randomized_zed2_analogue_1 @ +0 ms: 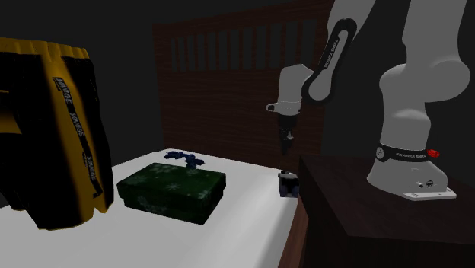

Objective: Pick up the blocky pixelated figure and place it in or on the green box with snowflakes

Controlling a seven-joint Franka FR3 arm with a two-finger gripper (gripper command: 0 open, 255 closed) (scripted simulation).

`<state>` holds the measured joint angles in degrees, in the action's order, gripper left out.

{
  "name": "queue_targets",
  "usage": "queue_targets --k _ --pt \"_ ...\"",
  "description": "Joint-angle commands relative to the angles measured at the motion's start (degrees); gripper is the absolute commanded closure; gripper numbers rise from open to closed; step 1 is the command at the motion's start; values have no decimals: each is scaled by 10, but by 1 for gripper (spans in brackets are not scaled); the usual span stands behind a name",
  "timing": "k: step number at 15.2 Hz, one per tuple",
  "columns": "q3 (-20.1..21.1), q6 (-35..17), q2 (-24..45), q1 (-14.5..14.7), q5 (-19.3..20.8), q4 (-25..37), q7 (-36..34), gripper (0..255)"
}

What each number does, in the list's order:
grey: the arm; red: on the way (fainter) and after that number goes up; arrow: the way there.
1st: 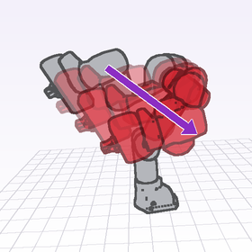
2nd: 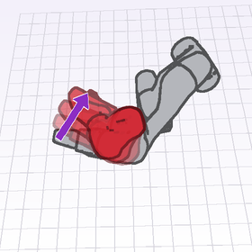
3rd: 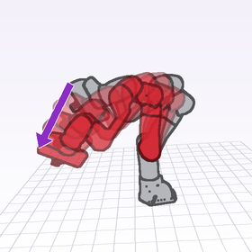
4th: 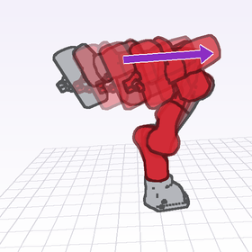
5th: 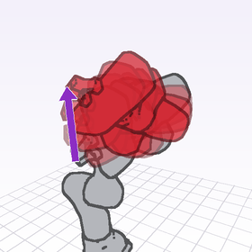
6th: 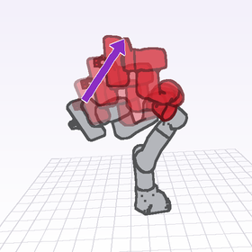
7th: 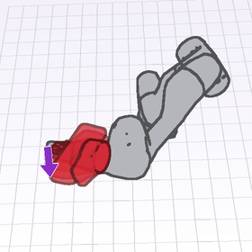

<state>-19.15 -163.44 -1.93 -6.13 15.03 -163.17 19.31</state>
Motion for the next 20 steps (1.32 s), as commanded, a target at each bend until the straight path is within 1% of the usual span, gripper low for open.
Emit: queue_targets --k 1,6,7,9,11,13,15,17,18,20 --pt "0 0 0 0 0 0 0 255" --pt "0 0 0 0 0 0 0 255" --pt "0 0 0 0 0 0 0 0" --pt "14 -11 -3 10 -16 -24 -68 0" --pt "30 -23 -2 25 -44 -44 -131 0" --pt "50 -36 2 46 -90 -60 -186 0" --pt "72 -50 11 75 -158 -70 -229 0" --pt "100 -62 24 108 -250 -73 -257 0" --pt "102 -63 24 107 -251 -73 -257 0" --pt "117 -85 55 108 -309 -66 -216 0"
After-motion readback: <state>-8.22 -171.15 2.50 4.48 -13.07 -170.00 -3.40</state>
